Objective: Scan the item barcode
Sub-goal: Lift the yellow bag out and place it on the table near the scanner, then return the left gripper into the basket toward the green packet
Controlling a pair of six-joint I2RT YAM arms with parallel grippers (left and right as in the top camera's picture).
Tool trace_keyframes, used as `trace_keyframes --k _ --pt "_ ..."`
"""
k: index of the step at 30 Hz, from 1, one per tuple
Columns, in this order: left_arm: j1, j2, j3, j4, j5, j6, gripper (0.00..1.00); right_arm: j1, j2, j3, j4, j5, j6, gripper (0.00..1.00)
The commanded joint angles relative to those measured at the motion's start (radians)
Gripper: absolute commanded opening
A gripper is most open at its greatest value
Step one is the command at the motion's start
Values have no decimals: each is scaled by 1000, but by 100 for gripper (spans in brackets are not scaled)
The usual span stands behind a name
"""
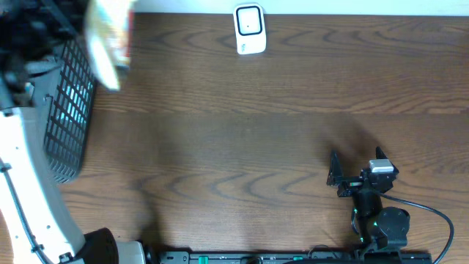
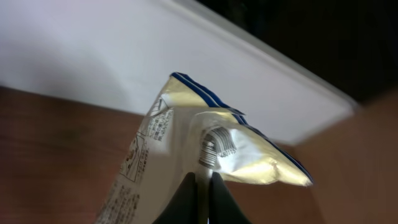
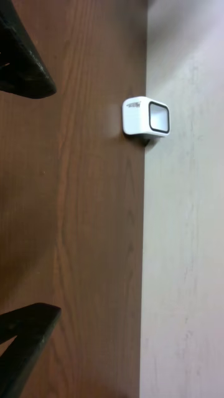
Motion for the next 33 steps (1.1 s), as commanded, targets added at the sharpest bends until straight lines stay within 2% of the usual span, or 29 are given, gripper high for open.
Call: trace_keyframes --k 1,3,7,10,13,17,19,33 --pt "-165 -14 -15 -39 -107 -5 7 6 -5 -1 -5 2 -7 99" --pt "-285 -2 -31 -96 -292 -5 7 6 -5 -1 -5 2 -7 99" --pt "-439 30 -85 -138 -537 -5 7 7 -5 -1 -5 2 -7 99" --pt "-520 62 -140 -138 -615 -5 7 6 -5 -1 -5 2 -7 99" --pt "-571 107 -162 -139 -618 -5 9 6 -5 -1 -5 2 -7 99" --pt "-616 169 -162 -155 -614 -5 87 7 -5 -1 -5 2 -7 99" --pt "-635 196 -162 -169 -615 -5 97 7 -5 -1 -5 2 -7 99" --pt "-650 248 -162 -199 -623 108 97 6 -5 -1 -5 2 -7 99"
